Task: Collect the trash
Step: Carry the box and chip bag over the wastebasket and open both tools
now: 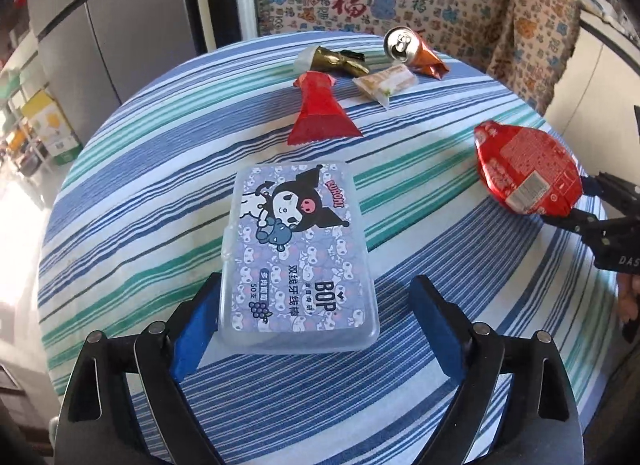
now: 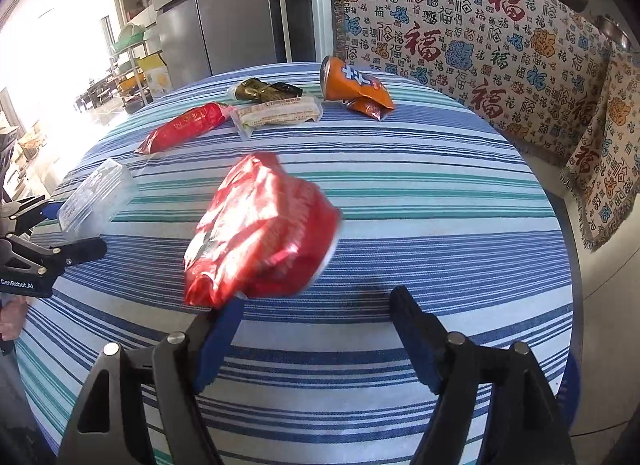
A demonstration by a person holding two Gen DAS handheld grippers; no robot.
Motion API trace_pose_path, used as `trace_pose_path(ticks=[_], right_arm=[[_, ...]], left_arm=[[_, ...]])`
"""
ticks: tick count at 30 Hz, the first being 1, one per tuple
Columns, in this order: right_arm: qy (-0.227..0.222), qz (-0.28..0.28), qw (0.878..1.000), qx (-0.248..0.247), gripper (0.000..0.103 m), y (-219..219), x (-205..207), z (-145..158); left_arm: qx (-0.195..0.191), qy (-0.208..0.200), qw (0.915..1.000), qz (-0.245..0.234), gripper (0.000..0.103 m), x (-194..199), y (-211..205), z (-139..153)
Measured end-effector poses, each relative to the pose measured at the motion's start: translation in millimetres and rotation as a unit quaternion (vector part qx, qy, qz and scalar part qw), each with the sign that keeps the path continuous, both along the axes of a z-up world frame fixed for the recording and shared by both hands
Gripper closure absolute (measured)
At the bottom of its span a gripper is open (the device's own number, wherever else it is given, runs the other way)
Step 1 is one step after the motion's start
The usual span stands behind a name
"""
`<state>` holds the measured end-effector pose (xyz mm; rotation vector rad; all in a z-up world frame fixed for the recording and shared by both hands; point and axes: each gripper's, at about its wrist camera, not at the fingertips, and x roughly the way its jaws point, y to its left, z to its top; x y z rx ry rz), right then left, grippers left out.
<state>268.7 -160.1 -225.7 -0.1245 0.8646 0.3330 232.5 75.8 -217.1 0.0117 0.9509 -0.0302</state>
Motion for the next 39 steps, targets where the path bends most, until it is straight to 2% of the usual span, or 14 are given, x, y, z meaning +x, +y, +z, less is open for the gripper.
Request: trace_pose_path(ticks=[5,7,11,14,17,20,21,23,24,25,32,39], right_arm=[[-0.039,0.009,0.999,-0.036,0.026,15.2,-4.4,6.7],[-0.017,0.014,0.999,-0.027,0.026,12.0,-3.4,9.5],[0.067,0.042,0.996,0.052,0.026,-5.8,-1.8,18.1],[0.067,0.023,0.992,0.104,0.025,-16.5,0.4,21.7],[0.086,-0.027,0.980,0.178,0.025,-25.9,20.2,9.2],[0.089,-0.056,0.971,0.214,0.025,-26.3,34.7,-1.6],[0.087,-0.059,0.970,0.217,0.029,-25.3,36.7,-0.8],[0.089,-0.056,0.964,0.244,0.068,-24.6,36.1,6.6],[0.078,-0.059,0.971,0.218,0.068,-21.8,31.7,13.3],[0.059,-0.055,0.978,0.193,0.069,-17.1,26.8,19.8],[0.004,-0.023,0.991,0.132,0.069,-8.2,-10.8,52.6],[-0.042,-0.025,0.995,0.089,0.069,-21.6,-33.7,75.3]], left_arm=[[-0.019,-0.003,0.9997,0.012,0.011,3.6,7.7,2.5],[-0.016,-0.002,0.9998,0.013,0.011,4.0,8.7,2.2],[-0.016,0.003,0.9999,0.003,0.011,1.7,9.1,1.8],[-0.018,0.004,0.9998,-0.005,0.011,0.1,9.6,3.1],[-0.041,-0.009,0.9991,-0.004,0.011,-1.0,12.9,11.1],[-0.057,-0.022,0.9981,-0.003,0.011,1.6,14.7,18.0],[-0.054,-0.019,0.9983,-0.003,0.011,4.7,13.5,16.9],[-0.043,-0.009,0.9990,-0.001,0.018,10.3,10.5,12.3],[-0.041,-0.004,0.9991,-0.002,0.035,12.5,10.2,10.1],[-0.042,-0.001,0.9991,-0.002,0.039,12.9,10.3,8.9],[-0.072,-0.017,0.9972,-0.001,0.040,-3.0,12.4,26.5],[-0.082,-0.040,0.9958,-0.010,0.040,-14.8,-26.8,51.8]])
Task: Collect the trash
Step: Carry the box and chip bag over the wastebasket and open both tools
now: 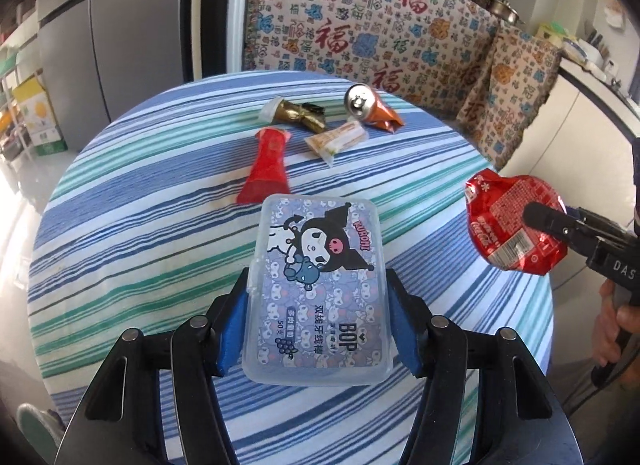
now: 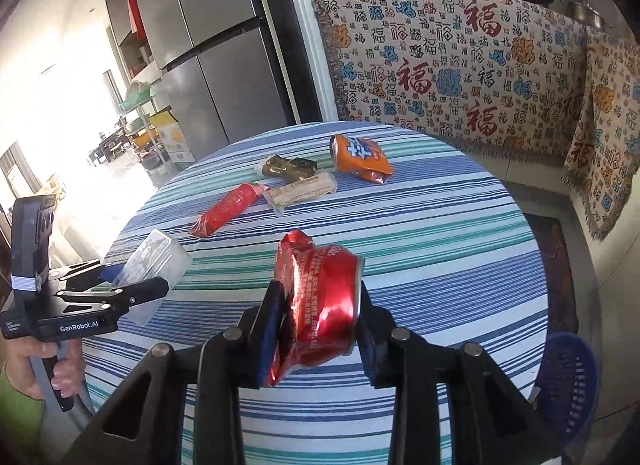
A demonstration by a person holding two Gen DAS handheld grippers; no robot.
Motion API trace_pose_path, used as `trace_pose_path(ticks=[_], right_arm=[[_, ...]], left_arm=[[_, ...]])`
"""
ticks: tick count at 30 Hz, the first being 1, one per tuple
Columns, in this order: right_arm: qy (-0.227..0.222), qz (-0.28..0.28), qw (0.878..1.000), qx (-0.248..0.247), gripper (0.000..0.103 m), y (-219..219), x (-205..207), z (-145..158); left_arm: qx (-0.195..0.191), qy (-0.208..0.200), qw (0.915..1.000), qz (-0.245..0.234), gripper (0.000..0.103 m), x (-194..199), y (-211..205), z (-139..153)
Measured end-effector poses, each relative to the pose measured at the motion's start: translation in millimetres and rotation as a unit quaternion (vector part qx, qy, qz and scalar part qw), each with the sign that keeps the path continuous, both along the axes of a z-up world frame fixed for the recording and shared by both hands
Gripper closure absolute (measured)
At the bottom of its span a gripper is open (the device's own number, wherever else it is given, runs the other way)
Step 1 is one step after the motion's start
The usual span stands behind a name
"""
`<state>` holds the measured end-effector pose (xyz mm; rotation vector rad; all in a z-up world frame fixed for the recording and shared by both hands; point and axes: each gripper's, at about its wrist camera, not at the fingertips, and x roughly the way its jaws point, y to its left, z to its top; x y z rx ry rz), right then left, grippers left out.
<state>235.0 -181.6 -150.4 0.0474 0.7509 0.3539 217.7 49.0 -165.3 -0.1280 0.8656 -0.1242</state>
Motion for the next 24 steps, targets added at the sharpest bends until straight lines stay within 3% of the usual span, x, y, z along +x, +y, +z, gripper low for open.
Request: trace_pose_path(ticks=[12,19,24], right_arm=[[-0.026,-0.073,0.997,-0.005,0.069,-60.6,-36.8,16.9],[-0.037,-0.158,0.987,-0.021,0.069,-144.8,-57.2,36.3],[-0.018,-0.224,0.973,-0.045,0.068,-214.0,-64.6,36.3]], left_arm=[[-0.024,-0.019,0.9973,-0.067,0.040,1.7,-101.1,23.0],[-0.030,-0.024,0.9911,-0.128,0.040,15.8,-172.4,40.9],[-0.040,-0.024,0.9818,-0.184,0.040,30.9,-241.3,48.0]])
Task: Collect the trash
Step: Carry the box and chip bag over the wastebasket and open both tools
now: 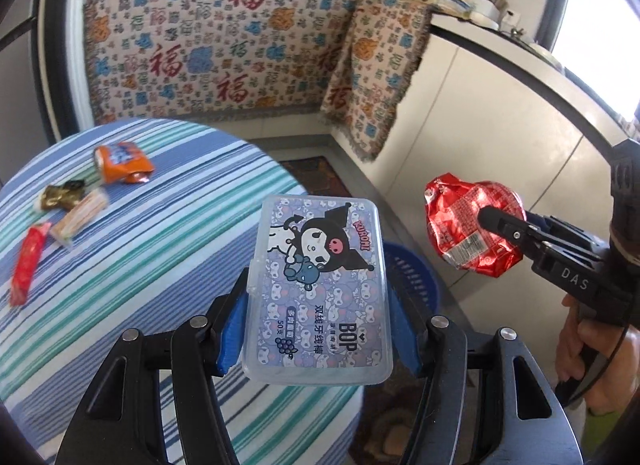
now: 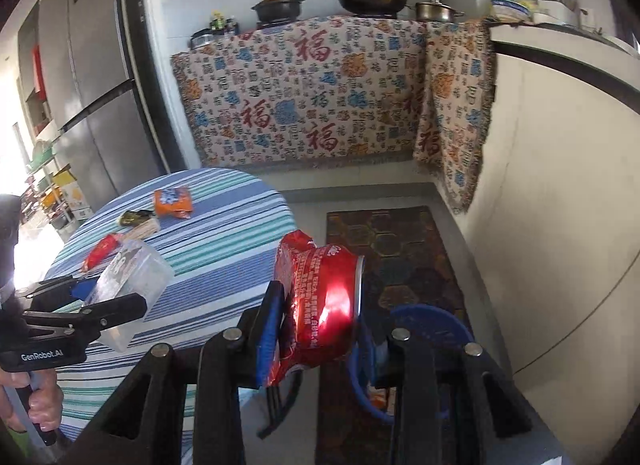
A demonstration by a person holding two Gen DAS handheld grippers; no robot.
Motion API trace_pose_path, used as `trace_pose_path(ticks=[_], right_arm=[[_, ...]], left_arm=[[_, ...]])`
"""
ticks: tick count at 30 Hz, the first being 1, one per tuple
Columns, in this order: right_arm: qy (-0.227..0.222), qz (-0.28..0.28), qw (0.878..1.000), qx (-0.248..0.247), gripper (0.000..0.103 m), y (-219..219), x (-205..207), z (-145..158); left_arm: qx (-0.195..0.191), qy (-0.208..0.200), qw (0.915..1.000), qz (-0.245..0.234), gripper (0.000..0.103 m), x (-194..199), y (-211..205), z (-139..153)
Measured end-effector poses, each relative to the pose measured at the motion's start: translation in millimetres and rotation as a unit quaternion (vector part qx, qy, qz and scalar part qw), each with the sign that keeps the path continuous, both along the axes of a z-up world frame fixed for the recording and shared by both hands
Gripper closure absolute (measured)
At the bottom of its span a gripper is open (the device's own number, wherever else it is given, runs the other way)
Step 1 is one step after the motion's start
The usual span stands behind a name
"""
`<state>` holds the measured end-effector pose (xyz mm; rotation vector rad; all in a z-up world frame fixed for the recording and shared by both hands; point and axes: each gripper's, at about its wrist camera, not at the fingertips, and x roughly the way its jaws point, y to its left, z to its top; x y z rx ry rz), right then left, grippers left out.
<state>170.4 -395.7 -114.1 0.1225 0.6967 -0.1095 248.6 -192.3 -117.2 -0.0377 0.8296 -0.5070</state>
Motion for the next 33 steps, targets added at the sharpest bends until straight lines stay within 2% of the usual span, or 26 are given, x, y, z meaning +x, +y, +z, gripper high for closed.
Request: trace_pose_path(ticks=[7,14,18,24,33], right_arm=[[0.025,-0.062,0.998,0.007,0.068,-72.2,9.5,-18.1],[0.047,-0.114,0.991,0.041,0.068,-130.4,24.3,-63.3],[0.057,-0.125,0.988,0.069,0.068,-152.1,24.1,-79.8],[0.071,-0.130,0.987,0.068,0.068,-165.2,30.8,-88.0],[0.074,-0.143,0.985,0.067,0.066,-173.5,33.3,-92.4]], left_arm=[[0.000,0.006,0.9981,-0.061,0.040,22.1,-93.2,-16.1],[0.001,0.018,0.9962,-0.085,0.040,41.8,-150.8,-44.0],[0.008,0.033,0.9952,-0.092,0.040,52.3,-169.9,-61.8],[0.013,0.055,0.9936,-0.098,0.040,67.0,-187.2,-86.4],[0.016,0.065,0.9924,-0.103,0.039,75.1,-201.9,-105.7]])
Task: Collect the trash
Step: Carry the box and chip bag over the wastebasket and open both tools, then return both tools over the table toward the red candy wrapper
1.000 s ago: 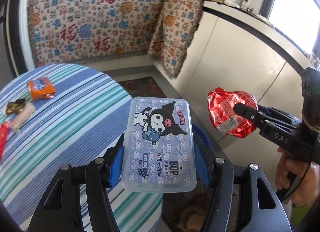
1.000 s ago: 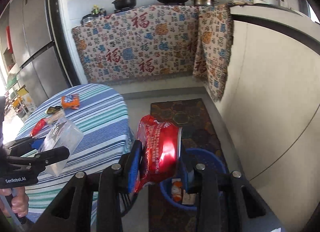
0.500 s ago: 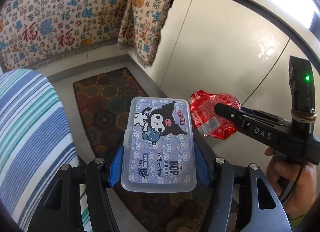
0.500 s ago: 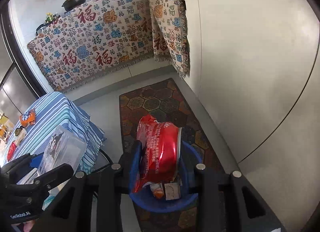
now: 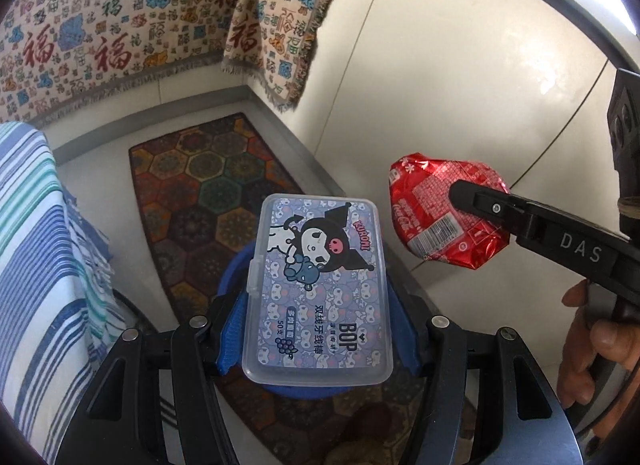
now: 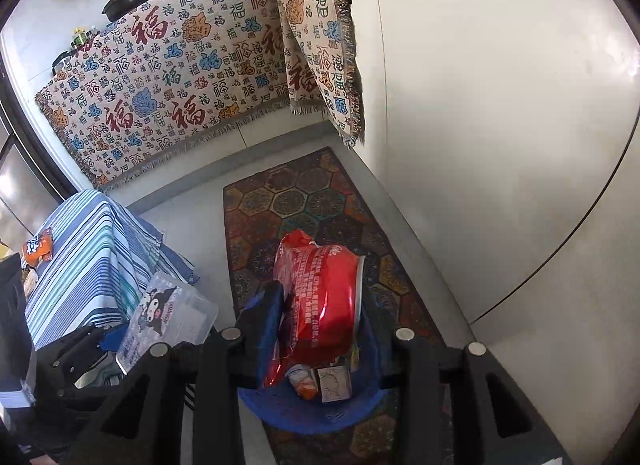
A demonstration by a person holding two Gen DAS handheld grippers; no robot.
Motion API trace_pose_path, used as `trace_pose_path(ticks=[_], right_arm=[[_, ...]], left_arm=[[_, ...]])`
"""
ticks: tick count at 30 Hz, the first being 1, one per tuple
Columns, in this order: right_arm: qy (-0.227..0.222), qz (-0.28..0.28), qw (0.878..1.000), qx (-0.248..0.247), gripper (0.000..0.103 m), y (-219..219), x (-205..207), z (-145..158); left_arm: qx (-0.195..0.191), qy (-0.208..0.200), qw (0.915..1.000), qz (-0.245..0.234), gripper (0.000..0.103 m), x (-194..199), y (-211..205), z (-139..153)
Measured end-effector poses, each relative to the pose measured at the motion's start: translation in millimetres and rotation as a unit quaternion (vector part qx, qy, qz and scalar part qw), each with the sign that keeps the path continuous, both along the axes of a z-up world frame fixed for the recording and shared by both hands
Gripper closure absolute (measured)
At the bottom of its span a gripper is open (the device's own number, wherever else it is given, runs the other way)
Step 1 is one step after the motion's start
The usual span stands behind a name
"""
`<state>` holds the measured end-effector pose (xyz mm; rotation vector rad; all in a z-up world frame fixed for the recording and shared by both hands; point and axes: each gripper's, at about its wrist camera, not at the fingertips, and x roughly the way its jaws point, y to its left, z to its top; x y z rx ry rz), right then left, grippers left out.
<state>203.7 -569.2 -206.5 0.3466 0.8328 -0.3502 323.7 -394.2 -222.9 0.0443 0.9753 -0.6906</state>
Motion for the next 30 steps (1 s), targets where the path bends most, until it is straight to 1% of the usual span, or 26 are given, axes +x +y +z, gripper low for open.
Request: trace_pose_path(ticks=[2,3,4,7,10,12,14,16,19,22,24,26,27,28,30], right_arm=[[-0.006,-0.006,1.000,-0.001,0.045,-0.2,0.8,1.2],[-0.011,-0.009,1.000,-0.001,0.044,-0.6,0.9,3.0],[-0.016,-0.014,1.000,-0.003,0.044,-1.4,-1.2,5.3],[-0.034,-0.033,0.999,-0.024,0.044,-2.5,-8.2,15.1],[-0.059,-0.046,0.996,-0.052,0.044,0.6,-14.8,29.9],[-0.076,-0.047,0.994,-0.068,0.039,4.9,-19.9,39.7],[-0.093,-0.040,0.991,-0.084,0.030,15.0,-22.5,49.2],[-0.102,-0.025,0.989,-0.101,0.028,27.8,-20.1,57.3],[-0.113,0.011,0.988,-0.109,0.028,56.8,-14.9,65.5],[-0.118,0.064,0.985,-0.104,0.028,100.2,-4.2,69.5],[-0.119,0.110,0.982,-0.100,0.028,140.0,6.8,69.7],[-0.117,0.164,0.975,-0.096,0.028,187.1,17.5,67.2],[-0.114,0.193,0.970,-0.092,0.028,211.1,22.3,64.4],[-0.108,0.224,0.965,-0.083,0.028,235.8,27.5,59.5],[-0.092,0.281,0.953,-0.060,0.028,281.9,36.3,47.3]], left_arm=[[-0.008,0.006,0.9999,-0.005,0.025,5.1,-3.1,-8.0],[-0.009,0.004,0.9999,-0.001,0.012,8.2,-4.6,-11.4],[-0.010,-0.001,0.9999,0.004,0.009,10.2,-5.7,-13.5],[-0.012,0.002,0.9998,0.016,0.009,17.0,-5.7,-14.0],[-0.030,-0.009,0.9992,0.025,0.009,12.2,7.6,3.7],[-0.033,-0.026,0.9987,0.028,0.009,3.2,19.6,21.0],[-0.037,-0.043,0.9981,0.025,0.009,-12.2,37.1,41.8],[-0.032,-0.061,0.9973,0.026,0.004,-31.5,57.9,58.8],[-0.012,-0.081,0.9958,0.039,0.003,-61.6,99.0,70.0],[0.016,-0.077,0.9936,0.081,0.003,-83.5,152.0,61.6],[0.038,-0.072,0.9896,0.118,0.003,-90.7,187.6,52.8],[0.063,-0.066,0.9839,0.154,0.003,-94.1,226.1,41.7],[0.079,-0.062,0.9797,0.174,0.003,-94.1,244.9,36.3],[0.091,-0.058,0.9754,0.192,0.003,-93.6,262.8,32.8],[0.105,-0.052,0.9671,0.226,0.003,-92.8,296.9,26.6]])
